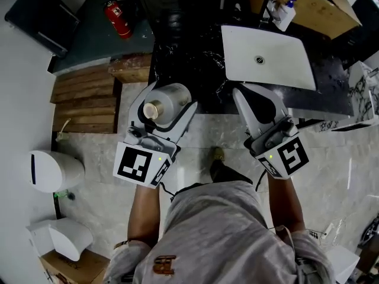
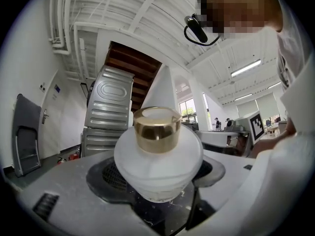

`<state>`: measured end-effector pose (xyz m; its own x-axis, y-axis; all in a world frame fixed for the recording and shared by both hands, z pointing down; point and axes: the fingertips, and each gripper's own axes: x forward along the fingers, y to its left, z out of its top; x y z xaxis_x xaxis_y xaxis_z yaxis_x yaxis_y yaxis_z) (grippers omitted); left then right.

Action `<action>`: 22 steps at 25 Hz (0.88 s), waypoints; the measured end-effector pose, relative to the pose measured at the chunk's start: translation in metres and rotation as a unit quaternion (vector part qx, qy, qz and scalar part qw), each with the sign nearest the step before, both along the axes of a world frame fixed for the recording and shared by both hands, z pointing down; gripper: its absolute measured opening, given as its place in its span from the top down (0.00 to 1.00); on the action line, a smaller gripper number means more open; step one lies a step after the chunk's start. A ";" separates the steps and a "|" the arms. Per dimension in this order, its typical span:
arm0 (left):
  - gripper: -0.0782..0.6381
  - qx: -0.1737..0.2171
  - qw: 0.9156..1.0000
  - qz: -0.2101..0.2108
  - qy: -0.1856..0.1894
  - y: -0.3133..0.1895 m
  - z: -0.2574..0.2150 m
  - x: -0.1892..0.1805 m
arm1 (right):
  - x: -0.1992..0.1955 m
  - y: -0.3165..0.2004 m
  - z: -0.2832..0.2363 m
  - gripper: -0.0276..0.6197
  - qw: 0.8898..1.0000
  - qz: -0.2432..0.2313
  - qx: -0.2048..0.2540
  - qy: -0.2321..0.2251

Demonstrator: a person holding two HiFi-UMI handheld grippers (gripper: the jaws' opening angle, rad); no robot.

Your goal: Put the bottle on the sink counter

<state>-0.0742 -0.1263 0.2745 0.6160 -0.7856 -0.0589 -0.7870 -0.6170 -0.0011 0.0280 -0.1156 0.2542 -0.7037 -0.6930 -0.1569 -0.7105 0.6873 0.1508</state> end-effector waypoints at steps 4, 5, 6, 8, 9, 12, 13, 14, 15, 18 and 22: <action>0.43 -0.014 1.000 -0.022 -0.007 -0.039 0.009 0.010 | 0.019 -0.039 0.004 0.96 1.000 -0.010 -0.006 0.003; 0.43 -0.017 0.999 -0.028 -0.010 -0.049 0.011 0.013 | 0.025 -0.048 0.006 0.96 1.000 -0.013 -0.008 0.003; 0.43 -0.020 0.999 -0.033 -0.013 -0.058 0.014 0.016 | 0.029 -0.057 0.008 0.96 1.000 -0.017 -0.011 0.004; 0.43 -0.027 0.998 -0.044 -0.020 -0.075 0.019 0.018 | 0.035 -0.072 0.013 0.96 1.000 -0.026 -0.015 0.005; 0.43 -0.029 0.998 -0.049 -0.024 -0.083 0.021 0.019 | 0.037 -0.078 0.015 0.96 0.999 -0.031 -0.017 0.006; 0.43 -0.032 0.997 -0.057 -0.038 -0.104 0.030 0.022 | 0.042 -0.097 0.019 0.96 0.999 -0.041 -0.021 0.011; 0.43 -0.035 0.997 -0.058 -0.043 -0.110 0.033 0.023 | 0.043 -0.103 0.020 0.96 0.999 -0.041 -0.022 0.011; 0.43 -0.040 0.996 -0.059 -0.048 -0.116 0.037 0.023 | 0.044 -0.109 0.022 0.96 0.999 -0.042 -0.024 0.011; 0.43 -0.046 0.996 -0.059 -0.053 -0.120 0.041 0.023 | 0.045 -0.114 0.025 0.96 0.999 -0.042 -0.027 0.011; 0.43 -0.063 0.994 -0.059 -0.065 -0.133 0.054 0.025 | 0.046 -0.127 0.035 0.96 0.998 -0.040 -0.037 0.013; 0.43 -0.084 0.992 -0.052 -0.080 -0.149 0.070 0.027 | 0.048 -0.139 0.047 0.96 0.998 -0.031 -0.054 0.015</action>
